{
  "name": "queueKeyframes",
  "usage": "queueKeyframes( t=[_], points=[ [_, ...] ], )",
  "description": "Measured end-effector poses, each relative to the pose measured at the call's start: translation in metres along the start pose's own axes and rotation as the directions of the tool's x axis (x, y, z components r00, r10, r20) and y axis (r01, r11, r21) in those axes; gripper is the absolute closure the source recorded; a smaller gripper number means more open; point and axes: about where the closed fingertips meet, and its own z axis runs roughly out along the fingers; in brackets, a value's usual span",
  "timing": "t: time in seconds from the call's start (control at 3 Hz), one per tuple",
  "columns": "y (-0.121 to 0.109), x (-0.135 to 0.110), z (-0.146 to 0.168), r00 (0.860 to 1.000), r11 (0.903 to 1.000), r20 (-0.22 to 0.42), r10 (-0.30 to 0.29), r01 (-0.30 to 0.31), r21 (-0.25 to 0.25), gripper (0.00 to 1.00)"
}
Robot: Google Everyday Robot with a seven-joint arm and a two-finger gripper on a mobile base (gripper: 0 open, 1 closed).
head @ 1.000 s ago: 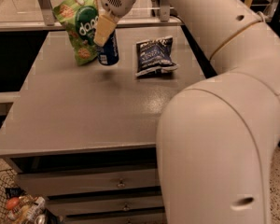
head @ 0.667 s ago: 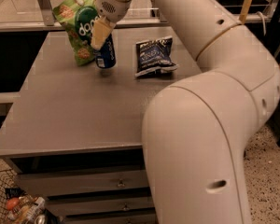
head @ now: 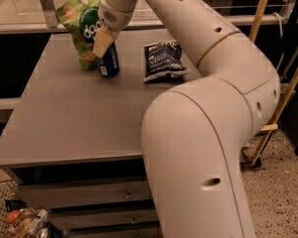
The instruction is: Move pepsi can near green rice chip bag
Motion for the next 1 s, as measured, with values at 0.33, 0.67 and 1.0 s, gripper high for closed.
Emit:
queueKeyframes(
  t=[0.33,0.67,1.0],
  points=[
    [0.0007,-0.0006,0.0034,1.000,1.0000,-0.001,-0.002,0.002,-0.003,0.81],
    [0.0007,-0.0010,0.0029,1.000,1.0000,-0.002,-0.002,0.002,-0.003,0.59],
    [0.0006,-0.0012,0.0027,1.000,1.0000,-0.002,-0.002,0.002,-0.003,0.36]
  ],
)
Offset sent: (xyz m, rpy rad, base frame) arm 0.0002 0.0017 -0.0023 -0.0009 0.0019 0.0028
